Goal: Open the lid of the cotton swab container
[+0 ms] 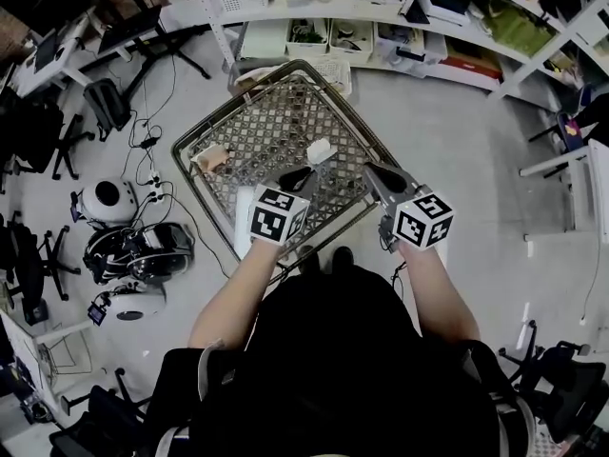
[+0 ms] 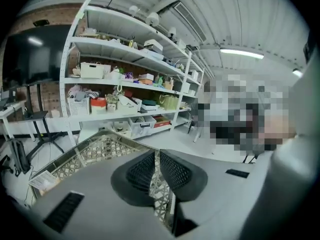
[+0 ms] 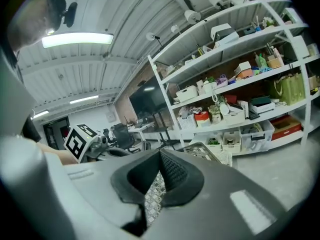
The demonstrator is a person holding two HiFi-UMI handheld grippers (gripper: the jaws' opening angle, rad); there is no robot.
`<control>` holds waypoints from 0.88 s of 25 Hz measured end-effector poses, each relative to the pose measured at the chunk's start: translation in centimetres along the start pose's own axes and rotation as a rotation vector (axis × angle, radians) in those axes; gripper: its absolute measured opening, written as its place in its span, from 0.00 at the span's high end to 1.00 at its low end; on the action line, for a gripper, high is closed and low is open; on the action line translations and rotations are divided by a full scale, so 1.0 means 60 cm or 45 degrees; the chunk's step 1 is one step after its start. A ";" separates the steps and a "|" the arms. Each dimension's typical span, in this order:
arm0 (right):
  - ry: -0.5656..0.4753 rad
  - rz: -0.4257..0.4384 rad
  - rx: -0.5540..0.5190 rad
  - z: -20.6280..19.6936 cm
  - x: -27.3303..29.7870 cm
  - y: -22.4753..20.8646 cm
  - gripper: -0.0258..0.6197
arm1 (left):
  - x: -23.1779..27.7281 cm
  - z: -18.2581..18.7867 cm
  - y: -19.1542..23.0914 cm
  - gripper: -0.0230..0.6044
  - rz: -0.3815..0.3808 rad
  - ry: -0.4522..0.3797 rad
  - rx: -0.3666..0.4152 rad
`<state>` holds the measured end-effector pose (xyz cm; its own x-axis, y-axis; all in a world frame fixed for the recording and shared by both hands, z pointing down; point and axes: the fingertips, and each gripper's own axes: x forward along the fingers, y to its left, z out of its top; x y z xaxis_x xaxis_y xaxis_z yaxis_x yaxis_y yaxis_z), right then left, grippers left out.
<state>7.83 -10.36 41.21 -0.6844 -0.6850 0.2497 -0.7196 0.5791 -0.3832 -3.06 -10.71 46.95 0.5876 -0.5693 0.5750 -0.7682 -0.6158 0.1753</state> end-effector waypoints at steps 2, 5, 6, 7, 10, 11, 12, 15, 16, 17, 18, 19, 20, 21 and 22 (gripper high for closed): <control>-0.010 0.018 -0.003 0.009 -0.006 0.002 0.94 | -0.009 0.020 0.002 0.93 0.041 -0.046 -0.008; -0.038 0.032 -0.026 0.031 -0.021 0.001 0.94 | -0.023 0.049 0.004 0.95 0.086 -0.112 -0.031; -0.054 0.031 -0.032 0.039 -0.029 -0.001 0.94 | -0.026 0.058 0.001 0.96 0.092 -0.132 -0.027; -0.071 0.028 -0.037 0.048 -0.036 -0.003 0.95 | -0.030 0.066 -0.002 0.96 0.097 -0.150 -0.018; -0.128 0.024 -0.051 0.070 -0.055 -0.007 0.95 | -0.039 0.087 -0.016 0.96 0.099 -0.197 0.014; -0.144 0.024 -0.058 0.076 -0.060 -0.008 0.95 | -0.042 0.094 -0.020 0.96 0.102 -0.212 0.028; -0.157 0.023 -0.066 0.082 -0.063 -0.009 0.95 | -0.044 0.100 -0.024 0.96 0.107 -0.225 0.044; -0.181 0.017 -0.072 0.094 -0.069 -0.017 0.95 | -0.050 0.115 -0.026 0.96 0.134 -0.252 0.075; -0.185 0.014 -0.071 0.096 -0.070 -0.020 0.95 | -0.052 0.118 -0.024 0.96 0.143 -0.261 0.073; -0.189 0.013 -0.073 0.099 -0.071 -0.022 0.95 | -0.054 0.120 -0.021 0.96 0.150 -0.271 0.064; -0.192 0.012 -0.079 0.102 -0.071 -0.024 0.95 | -0.055 0.121 -0.018 0.96 0.158 -0.280 0.053; -0.196 0.013 -0.088 0.106 -0.072 -0.026 0.95 | -0.056 0.123 -0.016 0.96 0.164 -0.288 0.044; -0.200 0.015 -0.098 0.110 -0.073 -0.027 0.95 | -0.057 0.125 -0.016 0.96 0.169 -0.295 0.038; -0.204 0.017 -0.109 0.115 -0.074 -0.028 0.95 | -0.057 0.127 -0.016 0.96 0.172 -0.301 0.035; -0.207 0.018 -0.118 0.118 -0.074 -0.029 0.95 | -0.057 0.128 -0.017 0.96 0.172 -0.306 0.031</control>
<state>12.94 -11.45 34.45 -0.6720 -0.7345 0.0947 -0.7227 0.6224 -0.3004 -2.32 -12.31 38.63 0.5257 -0.7583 0.3856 -0.8391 -0.5367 0.0885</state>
